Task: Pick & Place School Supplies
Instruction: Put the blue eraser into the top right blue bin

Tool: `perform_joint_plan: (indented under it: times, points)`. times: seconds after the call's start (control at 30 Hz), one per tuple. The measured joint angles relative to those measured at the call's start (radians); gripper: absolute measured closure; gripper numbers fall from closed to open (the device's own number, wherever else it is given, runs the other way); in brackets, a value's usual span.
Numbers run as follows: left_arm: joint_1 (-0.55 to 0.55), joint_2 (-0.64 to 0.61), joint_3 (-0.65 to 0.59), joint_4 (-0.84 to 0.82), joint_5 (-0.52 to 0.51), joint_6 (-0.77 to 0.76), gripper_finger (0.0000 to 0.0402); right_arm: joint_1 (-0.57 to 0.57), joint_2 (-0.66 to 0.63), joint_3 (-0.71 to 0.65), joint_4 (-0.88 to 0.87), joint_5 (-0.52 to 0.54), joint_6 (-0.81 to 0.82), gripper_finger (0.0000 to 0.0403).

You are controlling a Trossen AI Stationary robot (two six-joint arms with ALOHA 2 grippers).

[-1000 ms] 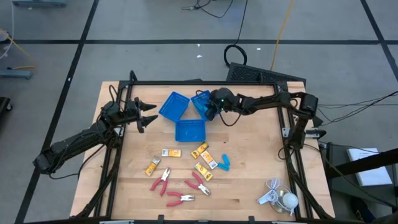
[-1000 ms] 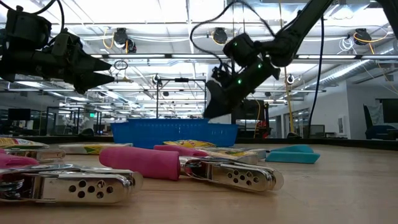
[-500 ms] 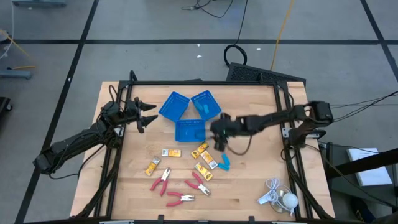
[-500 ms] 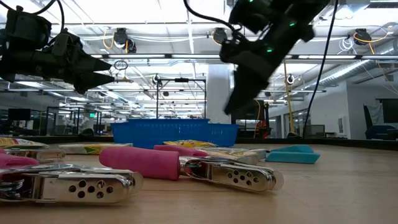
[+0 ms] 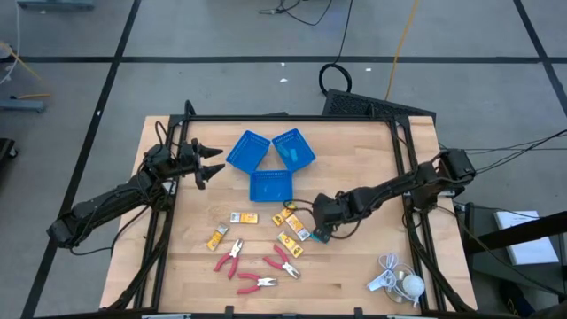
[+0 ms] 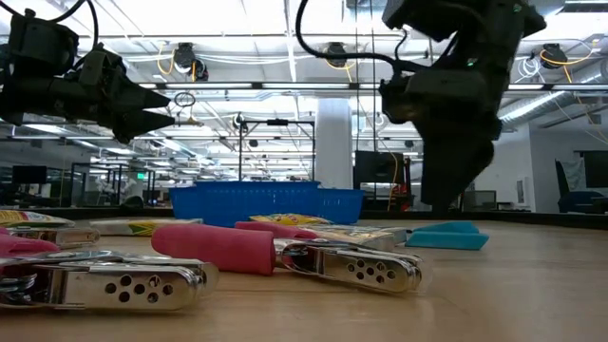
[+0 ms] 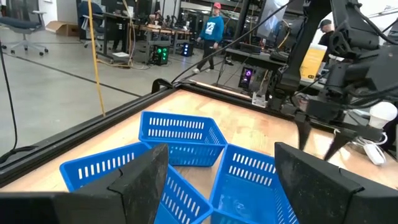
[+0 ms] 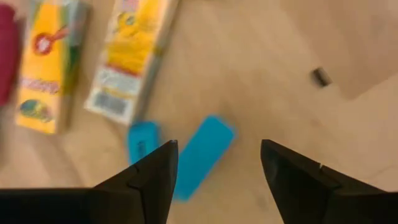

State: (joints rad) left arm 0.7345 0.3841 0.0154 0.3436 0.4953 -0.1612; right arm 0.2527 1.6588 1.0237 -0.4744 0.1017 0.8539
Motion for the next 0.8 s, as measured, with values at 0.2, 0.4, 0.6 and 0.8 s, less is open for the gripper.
perform_joint_plan:
  times: [0.2, 0.4, 0.6, 0.8]
  points:
    - [0.000, 0.000, 0.000, 0.000, 0.000, 0.000, 0.0108, 0.032, 0.029, 0.000, 0.007, -0.005, 0.067, 0.0179]
    - [0.000, 0.000, 0.000, -0.002, 0.000, 0.000, 0.0107, 0.039, 0.090, 0.002, 0.071, -0.051, 0.081, 0.0181]
    - [0.000, 0.000, 0.000, 0.000, 0.000, 0.000, 0.0107, 0.039, 0.131, 0.005, 0.078, -0.064, 0.084, 0.0187]
    - [0.000, 0.000, 0.000, 0.001, 0.000, 0.000, 0.0107, 0.036, 0.131, 0.005, 0.014, -0.051, 0.095, 0.0218]
